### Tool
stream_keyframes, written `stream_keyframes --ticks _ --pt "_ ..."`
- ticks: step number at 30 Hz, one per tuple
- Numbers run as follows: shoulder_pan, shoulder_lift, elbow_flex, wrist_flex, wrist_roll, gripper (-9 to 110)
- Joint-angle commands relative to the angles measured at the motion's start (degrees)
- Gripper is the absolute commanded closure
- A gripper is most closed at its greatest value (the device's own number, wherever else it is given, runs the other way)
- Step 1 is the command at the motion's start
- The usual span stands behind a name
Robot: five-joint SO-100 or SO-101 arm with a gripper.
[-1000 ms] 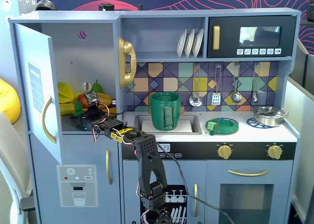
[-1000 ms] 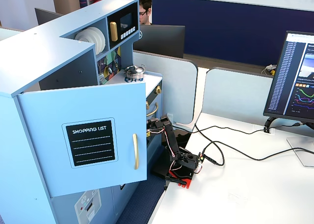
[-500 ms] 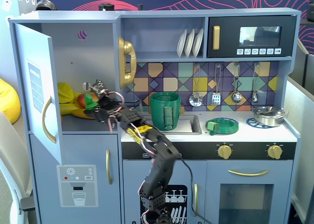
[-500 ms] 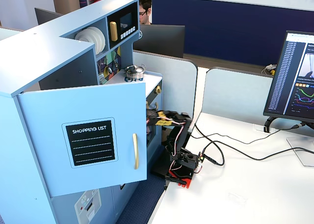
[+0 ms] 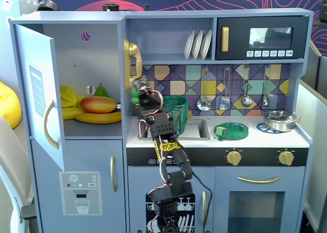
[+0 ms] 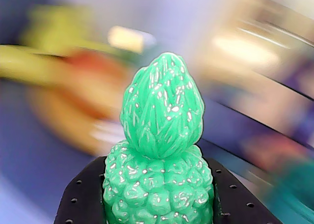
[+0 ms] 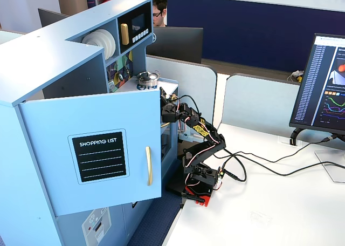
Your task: Pick up the green pineapple from the left cabinet and place it in the green recipient
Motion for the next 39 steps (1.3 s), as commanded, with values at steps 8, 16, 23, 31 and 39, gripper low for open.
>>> stream_keyframes --ticks 8,16,23,31,39 --pt "16.6 -27.2 -21.6 -9.1 4.5 101" --pt "17.8 -47.8 -43.4 -9.2 8.6 91" --pt "18.7 -52.1 -47.0 -11.3 17.4 56" --pt "18.6 -34.8 -27.2 -11.8 15.6 54" --pt "18.5 -1.2 -2.0 7.0 15.8 57"
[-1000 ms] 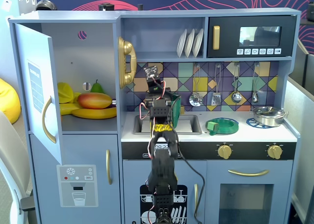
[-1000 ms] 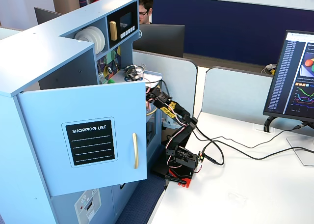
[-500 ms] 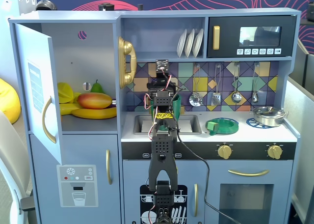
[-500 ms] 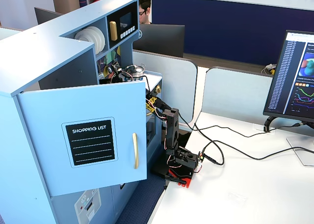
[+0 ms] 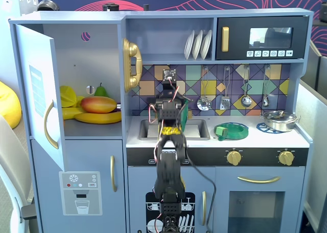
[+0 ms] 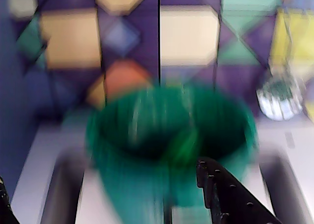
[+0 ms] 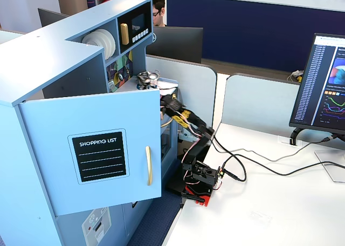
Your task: Pick up the green pineapple from the left cabinet and place it in the green recipient
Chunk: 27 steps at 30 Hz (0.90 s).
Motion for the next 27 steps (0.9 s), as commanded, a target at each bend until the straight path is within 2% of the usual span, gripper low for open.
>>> stream_keyframes --ticks 1,5,9,15,20,23,27 --pt "0.7 18.8 10.3 9.1 -0.5 57" --pt "1.8 32.1 28.8 12.1 -2.5 58" --pt "1.7 41.3 46.4 15.4 1.1 61" --pt "0.2 49.1 68.4 12.5 2.2 69" --pt "-0.6 55.1 76.1 21.4 0.9 94" --pt "1.1 57.1 78.9 27.8 -0.2 101" --pt "1.4 57.1 79.9 35.5 4.3 101"
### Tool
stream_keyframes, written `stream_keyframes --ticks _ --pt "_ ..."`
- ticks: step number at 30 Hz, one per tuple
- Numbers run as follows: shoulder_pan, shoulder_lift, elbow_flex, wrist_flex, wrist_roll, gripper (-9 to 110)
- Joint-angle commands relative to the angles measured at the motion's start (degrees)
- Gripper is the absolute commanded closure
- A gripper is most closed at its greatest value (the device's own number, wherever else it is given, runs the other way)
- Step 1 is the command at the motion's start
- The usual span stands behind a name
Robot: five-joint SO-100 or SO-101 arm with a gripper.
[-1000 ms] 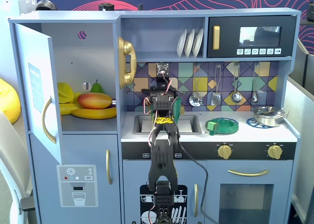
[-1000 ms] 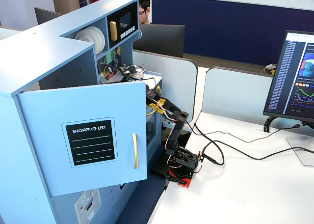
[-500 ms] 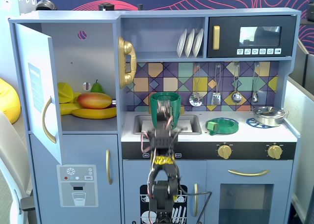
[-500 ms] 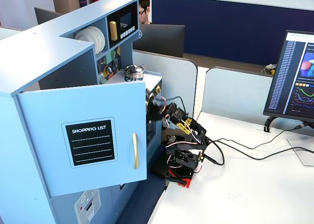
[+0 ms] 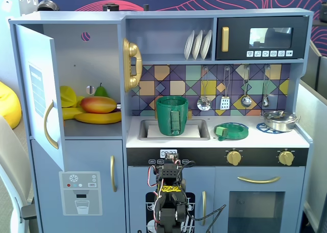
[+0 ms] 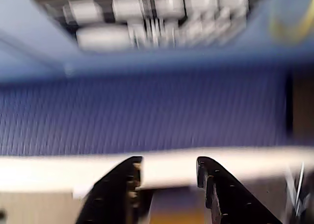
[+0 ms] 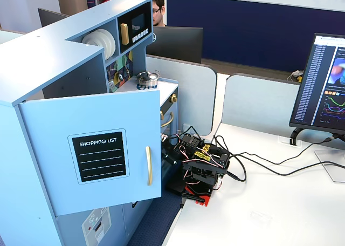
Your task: Pick up the green pineapple from the left cabinet and place it in the green recipient
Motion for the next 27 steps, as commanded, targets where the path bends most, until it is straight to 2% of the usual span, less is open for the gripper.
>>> stream_keyframes --ticks 1,8,13,27 --pt "0.8 0.2 0.7 7.2 3.9 101" --pt "0.5 0.2 2.9 18.6 5.5 101" --pt "0.8 0.2 2.9 18.6 5.3 94" --pt "1.1 0.2 3.0 18.6 5.2 94"
